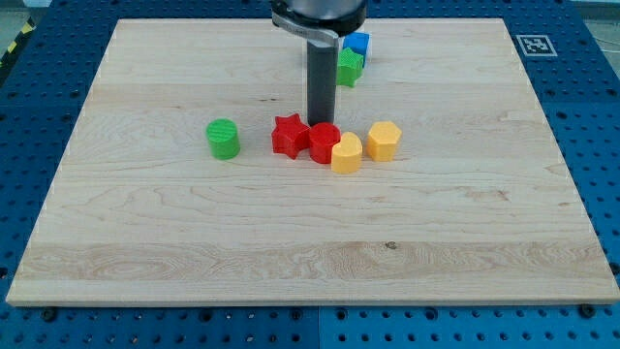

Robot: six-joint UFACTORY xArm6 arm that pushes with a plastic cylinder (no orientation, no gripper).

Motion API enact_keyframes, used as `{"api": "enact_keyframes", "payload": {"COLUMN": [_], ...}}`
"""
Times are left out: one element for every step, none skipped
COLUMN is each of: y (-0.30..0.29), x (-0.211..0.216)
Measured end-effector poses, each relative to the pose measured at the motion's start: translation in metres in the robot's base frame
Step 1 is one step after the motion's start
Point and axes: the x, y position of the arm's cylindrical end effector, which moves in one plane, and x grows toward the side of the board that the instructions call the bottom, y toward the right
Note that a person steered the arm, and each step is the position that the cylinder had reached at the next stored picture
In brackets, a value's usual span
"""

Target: Slide the red star to the bottom left side of the red circle

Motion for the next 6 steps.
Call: {"api": "enact_keyframes", "payload": {"y": [-0.033, -0.051, -0.051, -0.051, -0.048, -0.056], "x": [-0.013, -0.008, 0.007, 0.025, 0.027, 0.038]}}
